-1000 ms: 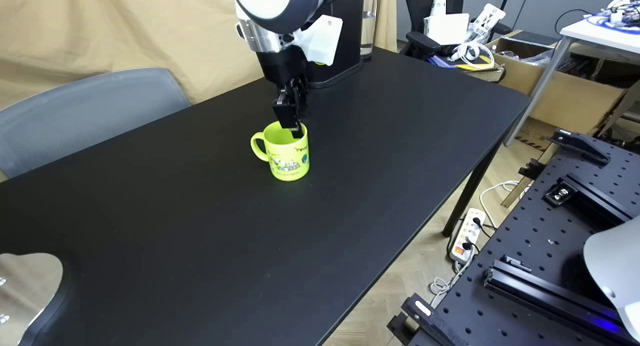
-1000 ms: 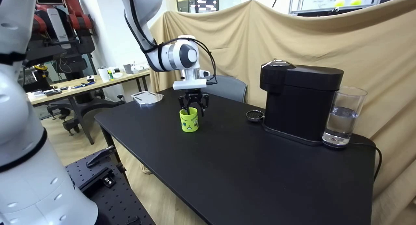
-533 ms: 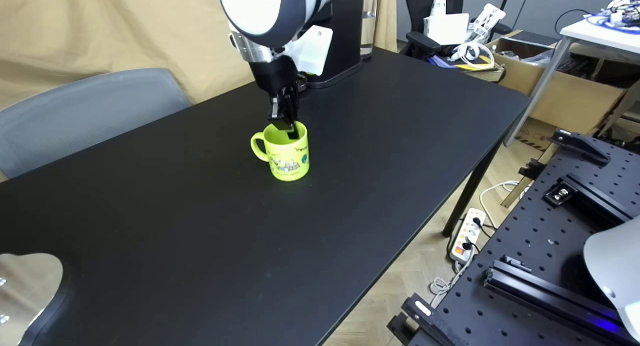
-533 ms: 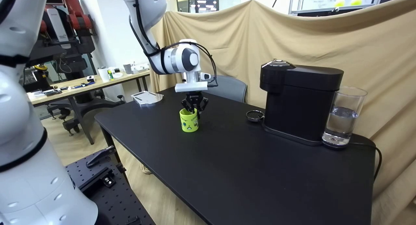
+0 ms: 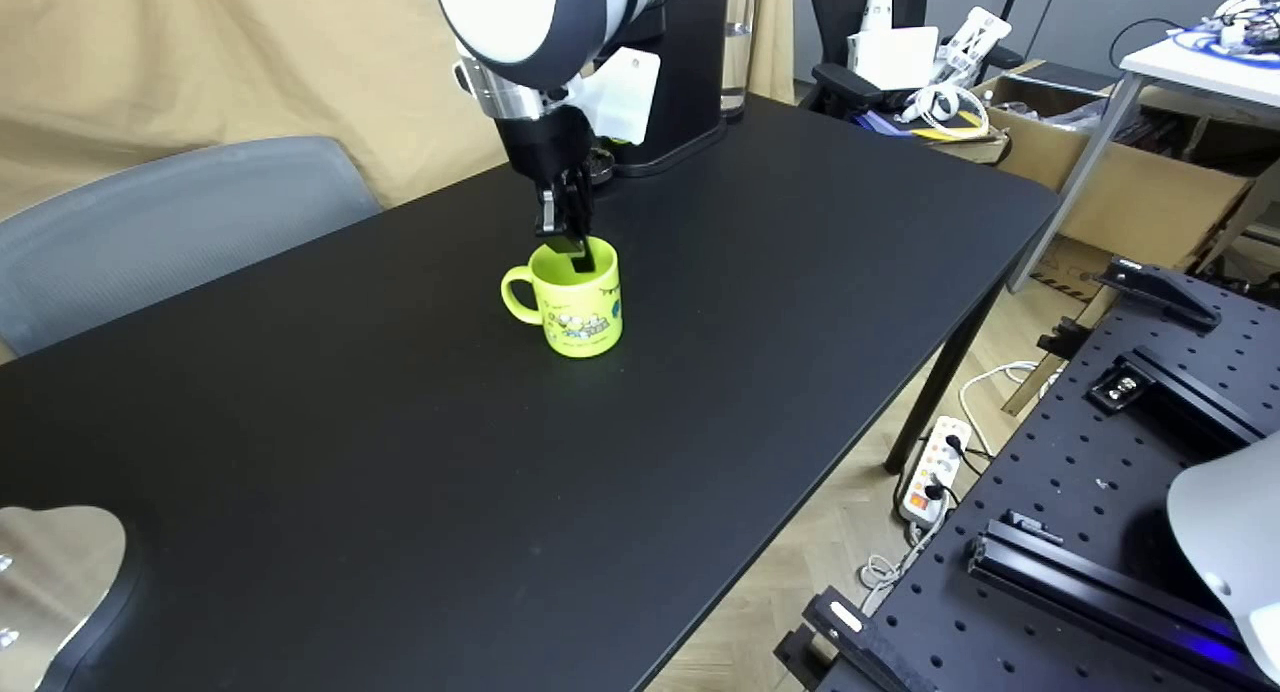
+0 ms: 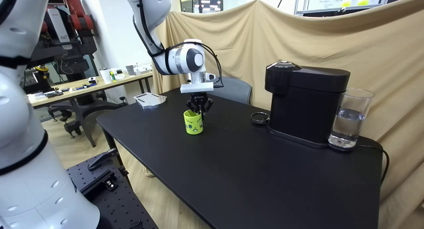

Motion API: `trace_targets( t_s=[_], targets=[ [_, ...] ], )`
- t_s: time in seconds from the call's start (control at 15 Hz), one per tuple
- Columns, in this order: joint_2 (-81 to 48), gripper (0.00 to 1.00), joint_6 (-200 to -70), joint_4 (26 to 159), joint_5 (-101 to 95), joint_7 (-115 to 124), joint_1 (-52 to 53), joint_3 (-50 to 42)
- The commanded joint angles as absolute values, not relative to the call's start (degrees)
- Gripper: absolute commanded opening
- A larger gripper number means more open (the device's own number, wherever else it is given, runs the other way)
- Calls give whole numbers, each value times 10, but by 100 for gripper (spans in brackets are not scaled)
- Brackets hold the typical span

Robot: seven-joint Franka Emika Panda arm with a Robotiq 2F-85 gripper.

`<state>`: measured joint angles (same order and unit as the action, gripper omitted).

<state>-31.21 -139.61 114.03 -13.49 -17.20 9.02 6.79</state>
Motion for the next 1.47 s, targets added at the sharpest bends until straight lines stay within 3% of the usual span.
trace_targets(
  t_s=[0.0,0.73,1.4],
  targets=[
    [-258,3,-1390,1171,-123,-213,61,85],
    [-121,3,-1429,1375,-114,-260,15,75],
    [-129,3,-1528,1446,-121,-249,12,49]
  ],
)
